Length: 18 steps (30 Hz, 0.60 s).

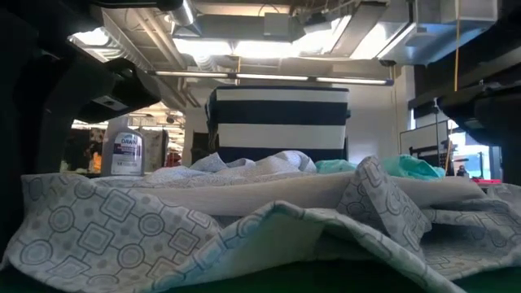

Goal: Fold laundry
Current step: Fold the white polo shirt

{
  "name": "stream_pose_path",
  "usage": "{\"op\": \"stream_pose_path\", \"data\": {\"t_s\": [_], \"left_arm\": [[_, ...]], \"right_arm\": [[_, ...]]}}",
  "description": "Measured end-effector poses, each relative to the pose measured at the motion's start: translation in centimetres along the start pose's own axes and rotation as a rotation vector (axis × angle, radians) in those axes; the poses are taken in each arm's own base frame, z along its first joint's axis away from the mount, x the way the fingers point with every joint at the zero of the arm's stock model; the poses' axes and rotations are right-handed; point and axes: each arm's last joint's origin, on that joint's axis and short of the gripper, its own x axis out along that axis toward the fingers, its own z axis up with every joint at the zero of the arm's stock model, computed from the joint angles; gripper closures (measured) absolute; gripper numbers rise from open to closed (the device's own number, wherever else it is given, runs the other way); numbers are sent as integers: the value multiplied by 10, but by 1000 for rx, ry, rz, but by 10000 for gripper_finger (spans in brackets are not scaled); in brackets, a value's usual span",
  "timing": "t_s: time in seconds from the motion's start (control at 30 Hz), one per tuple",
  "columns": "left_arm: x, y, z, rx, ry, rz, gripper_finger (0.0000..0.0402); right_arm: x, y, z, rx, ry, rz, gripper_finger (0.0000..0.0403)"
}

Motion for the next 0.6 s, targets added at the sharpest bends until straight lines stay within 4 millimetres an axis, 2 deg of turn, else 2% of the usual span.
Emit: {"op": "stream_pose_path", "data": {"t_s": [0.17, 0.4, 0.47, 0.6], "left_arm": [[0, -1, -1, 2, -9, 12, 398], [-1, -3, 0, -44, -37, 11, 400], [-4, -5, 1, -73, -51, -6, 400], [-10, -14, 1, -141, -71, -88, 401]], "right_arm": [[3, -7, 2, -65, 15, -5, 237], [3, -9, 0, -112, 27, -26, 384], [3, -8, 0, -109, 30, -19, 390], [-10, 4, -2, -104, 0, 11, 394]]}}
